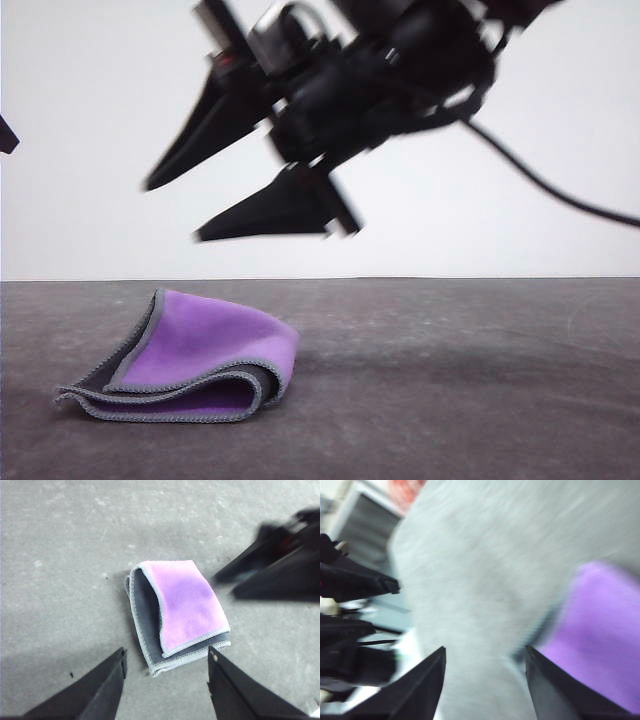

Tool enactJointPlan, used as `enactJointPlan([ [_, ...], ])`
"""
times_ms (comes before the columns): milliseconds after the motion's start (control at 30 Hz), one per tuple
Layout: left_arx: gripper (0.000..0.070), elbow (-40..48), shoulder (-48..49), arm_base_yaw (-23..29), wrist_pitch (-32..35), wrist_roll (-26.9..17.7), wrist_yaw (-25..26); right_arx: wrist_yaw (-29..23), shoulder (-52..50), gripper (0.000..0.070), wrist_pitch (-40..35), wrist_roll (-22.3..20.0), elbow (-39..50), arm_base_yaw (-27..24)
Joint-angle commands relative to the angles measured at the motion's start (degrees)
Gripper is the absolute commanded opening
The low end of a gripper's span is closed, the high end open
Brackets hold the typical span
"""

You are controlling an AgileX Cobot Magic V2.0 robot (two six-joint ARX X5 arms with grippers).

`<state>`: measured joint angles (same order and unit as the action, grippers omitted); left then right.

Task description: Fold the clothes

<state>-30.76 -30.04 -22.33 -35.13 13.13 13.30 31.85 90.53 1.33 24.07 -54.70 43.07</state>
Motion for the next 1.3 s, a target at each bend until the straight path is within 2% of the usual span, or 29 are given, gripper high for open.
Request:
enactJointPlan([
  [0, 0.0312, -0.4, -0.2, -0.3, 0.4, 0.0, -0.3, -4.1, -1.7, 0.0317, 6.0, -9.7, -0.8, -0.3],
  [133, 0.0312, -0.4, -0.3, -0.3, 0.4, 0.0, -0.3, -11.6, -7.6, 0.0316, 16.0, -17.4, -0.5, -3.0],
  [233, 0.0312, -0.4, -0.3, -0.3, 0.4, 0.0, -0.3, -13.0, -12.1, 0.0316, 19.3, -20.1, 0.7, -6.2],
  [467, 0.0312, -0.4, -0.3, -0.3, 0.4, 0.0, -0.4, -12.8, -24.3, 0.0316, 19.9, -20.7, 8.3, -16.2],
  [667, 0.0312, -0.4, -0.3, -0.3, 0.4, 0.0, -1.1, -12.9, -35.3, 0.0316, 16.4, -20.0, 17.6, -22.6],
  [833, 0.0312, -0.4, -0.3, -0.3, 0.4, -0.2, -1.6, -12.9, -41.5, 0.0317, 14.8, -18.4, 23.0, -24.9],
  [1067, 0.0308, -0.4, -0.2, -0.3, 0.7, 0.2, -1.5, -12.4, -42.1, 0.0319, 15.0, -18.7, 23.5, -24.9],
  [1100, 0.0217, -0.4, -0.3, -0.3, 0.7, 0.1, -1.5, -12.4, -42.1, 0.0247, 15.2, -18.7, 23.5, -24.9],
  [1133, 0.0113, -0.4, -0.3, -0.3, 0.7, -0.1, -1.5, -12.5, -42.1, 0.0148, 15.3, -18.8, 23.5, -24.9],
  [1167, 0.0039, -0.4, -0.3, -0.3, 1.0, -0.3, -1.5, -12.7, -42.1, 0.0023, 15.2, -19.0, 23.5, -24.9],
  [1267, 0.0000, -0.4, -0.2, -0.3, 1.8, -0.4, -1.5, -12.4, -42.0, 0.0012, 14.5, -18.9, 23.5, -24.9],
])
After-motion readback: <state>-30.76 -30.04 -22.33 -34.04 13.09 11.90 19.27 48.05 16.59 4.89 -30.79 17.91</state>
